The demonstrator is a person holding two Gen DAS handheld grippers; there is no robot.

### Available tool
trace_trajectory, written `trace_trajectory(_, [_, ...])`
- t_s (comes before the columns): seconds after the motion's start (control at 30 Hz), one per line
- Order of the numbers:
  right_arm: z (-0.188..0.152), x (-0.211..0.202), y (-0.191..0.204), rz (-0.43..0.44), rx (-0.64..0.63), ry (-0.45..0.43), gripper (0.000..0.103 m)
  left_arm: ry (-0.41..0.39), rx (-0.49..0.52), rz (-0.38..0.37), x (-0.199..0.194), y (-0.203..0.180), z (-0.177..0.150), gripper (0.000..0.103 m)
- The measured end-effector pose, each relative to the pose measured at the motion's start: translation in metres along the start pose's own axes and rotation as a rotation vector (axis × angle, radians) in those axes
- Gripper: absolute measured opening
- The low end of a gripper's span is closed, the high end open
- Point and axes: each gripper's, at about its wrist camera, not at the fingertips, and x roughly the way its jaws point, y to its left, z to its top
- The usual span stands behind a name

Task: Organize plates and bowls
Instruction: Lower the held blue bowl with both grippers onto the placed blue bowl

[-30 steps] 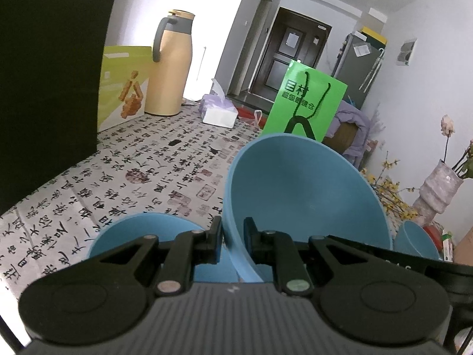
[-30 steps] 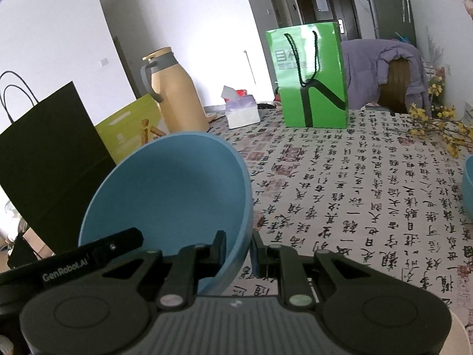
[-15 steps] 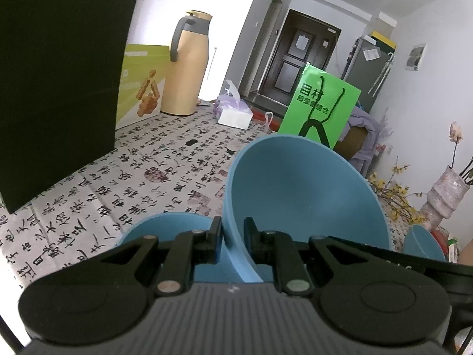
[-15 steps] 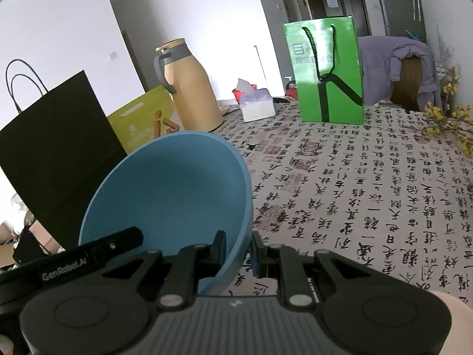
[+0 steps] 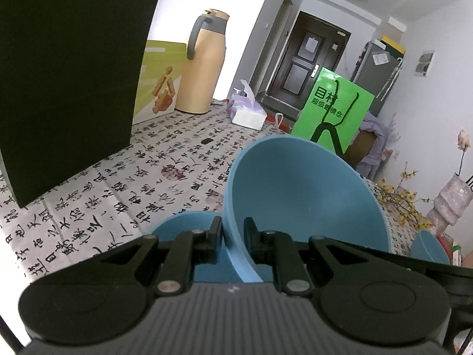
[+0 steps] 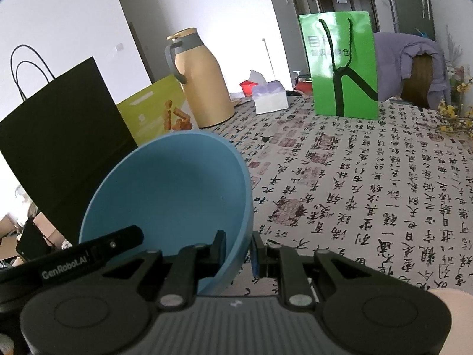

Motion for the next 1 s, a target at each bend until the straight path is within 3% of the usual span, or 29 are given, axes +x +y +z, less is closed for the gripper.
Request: trace_trajectory(1.0, [-0.017, 0.022, 0.037, 0.016, -0.043, 0.072, 0.016, 0.010, -0.023, 0.051, -0.011, 0.039, -0.013, 0.015])
